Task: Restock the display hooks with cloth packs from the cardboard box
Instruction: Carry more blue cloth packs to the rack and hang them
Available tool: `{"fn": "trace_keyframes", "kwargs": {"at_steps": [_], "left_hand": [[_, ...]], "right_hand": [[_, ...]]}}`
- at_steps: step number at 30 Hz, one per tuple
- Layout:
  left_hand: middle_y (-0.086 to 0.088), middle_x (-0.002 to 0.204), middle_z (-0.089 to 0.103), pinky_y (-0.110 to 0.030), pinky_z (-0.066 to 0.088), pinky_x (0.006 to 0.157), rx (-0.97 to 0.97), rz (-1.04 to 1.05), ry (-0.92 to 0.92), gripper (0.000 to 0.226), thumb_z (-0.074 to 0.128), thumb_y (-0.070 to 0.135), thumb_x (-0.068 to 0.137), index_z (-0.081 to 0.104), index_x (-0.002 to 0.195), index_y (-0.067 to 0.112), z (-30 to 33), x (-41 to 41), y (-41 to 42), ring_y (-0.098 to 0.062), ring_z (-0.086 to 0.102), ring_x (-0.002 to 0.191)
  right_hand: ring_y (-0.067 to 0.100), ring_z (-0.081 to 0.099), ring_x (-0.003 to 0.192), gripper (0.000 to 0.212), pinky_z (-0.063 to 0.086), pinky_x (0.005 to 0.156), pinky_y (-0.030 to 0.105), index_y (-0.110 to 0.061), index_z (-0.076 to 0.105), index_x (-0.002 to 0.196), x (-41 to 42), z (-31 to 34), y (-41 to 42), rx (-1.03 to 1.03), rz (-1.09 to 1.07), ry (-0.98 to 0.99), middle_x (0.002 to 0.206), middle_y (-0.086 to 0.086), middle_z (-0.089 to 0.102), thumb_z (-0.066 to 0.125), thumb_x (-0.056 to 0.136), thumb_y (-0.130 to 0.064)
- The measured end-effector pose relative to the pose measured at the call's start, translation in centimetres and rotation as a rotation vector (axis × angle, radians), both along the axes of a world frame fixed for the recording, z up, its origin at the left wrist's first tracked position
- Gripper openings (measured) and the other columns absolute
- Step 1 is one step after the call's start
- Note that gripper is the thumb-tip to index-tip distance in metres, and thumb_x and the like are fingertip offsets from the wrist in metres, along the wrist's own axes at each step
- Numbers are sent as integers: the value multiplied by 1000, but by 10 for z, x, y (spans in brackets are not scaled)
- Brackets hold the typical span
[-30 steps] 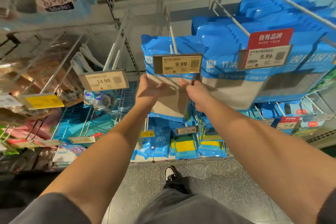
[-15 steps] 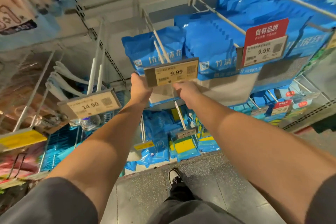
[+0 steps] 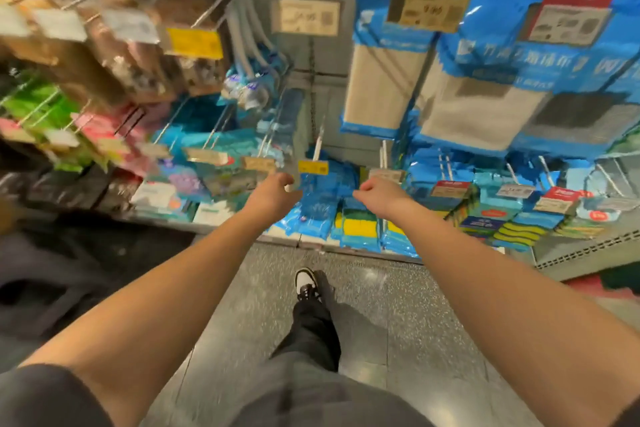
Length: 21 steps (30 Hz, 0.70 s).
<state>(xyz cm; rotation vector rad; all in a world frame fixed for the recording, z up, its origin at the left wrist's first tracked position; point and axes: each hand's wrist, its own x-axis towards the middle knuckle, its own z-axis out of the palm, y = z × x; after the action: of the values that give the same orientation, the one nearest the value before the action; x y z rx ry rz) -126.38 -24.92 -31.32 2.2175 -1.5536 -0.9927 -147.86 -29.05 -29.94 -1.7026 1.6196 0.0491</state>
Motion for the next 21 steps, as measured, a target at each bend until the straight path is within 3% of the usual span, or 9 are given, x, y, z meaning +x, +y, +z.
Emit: {"fn": "trace_keyframes", "kwargs": {"at_steps": [2,4,8,13,17,21], "left_hand": [[-10,140,57,-33,44,92,56,10,-45,46,62,30,97,55,138,12,-1,26,50,-30,60,116],[-11,140,58,-30,42,95,80,40,-86,42,61,28,97,58,135,10,-2,53,95,-29,56,125],[-10,139,57,-32,43,97,135,136,-145,42,62,32,98,57,134,11,-2,118,181,-29,55,125],[-11,135,58,-33,44,98,167,273,-164,43,62,35,97,58,133,12,-2,211,273,-28,56,122],[-8,132,59,-31,44,90,158,375,-164,40,59,37,98,59,131,14,7,295,338,-26,59,116],[-5,139,54,-35,46,100,146,451,-141,42,55,38,101,55,137,16,20,388,397,-24,55,123]], "right_hand": [[24,55,81,26,40,70,31,-14,61,104,19,-5,29,67,57,44,94,6,61,48,101,-36],[20,53,78,26,41,69,29,-17,58,114,41,-10,55,73,144,61,98,6,61,50,100,-38],[26,56,117,39,42,94,31,-15,58,129,96,-15,98,36,305,62,131,6,59,55,97,-37],[27,57,119,41,44,97,34,-12,58,130,198,-13,142,3,544,91,136,9,59,56,96,-34],[23,52,127,48,41,100,31,-16,53,139,307,-10,177,-21,693,81,144,6,53,56,96,-37],[23,52,128,48,39,102,29,-14,53,139,424,-8,219,-24,766,54,144,7,52,57,97,-37]]}}
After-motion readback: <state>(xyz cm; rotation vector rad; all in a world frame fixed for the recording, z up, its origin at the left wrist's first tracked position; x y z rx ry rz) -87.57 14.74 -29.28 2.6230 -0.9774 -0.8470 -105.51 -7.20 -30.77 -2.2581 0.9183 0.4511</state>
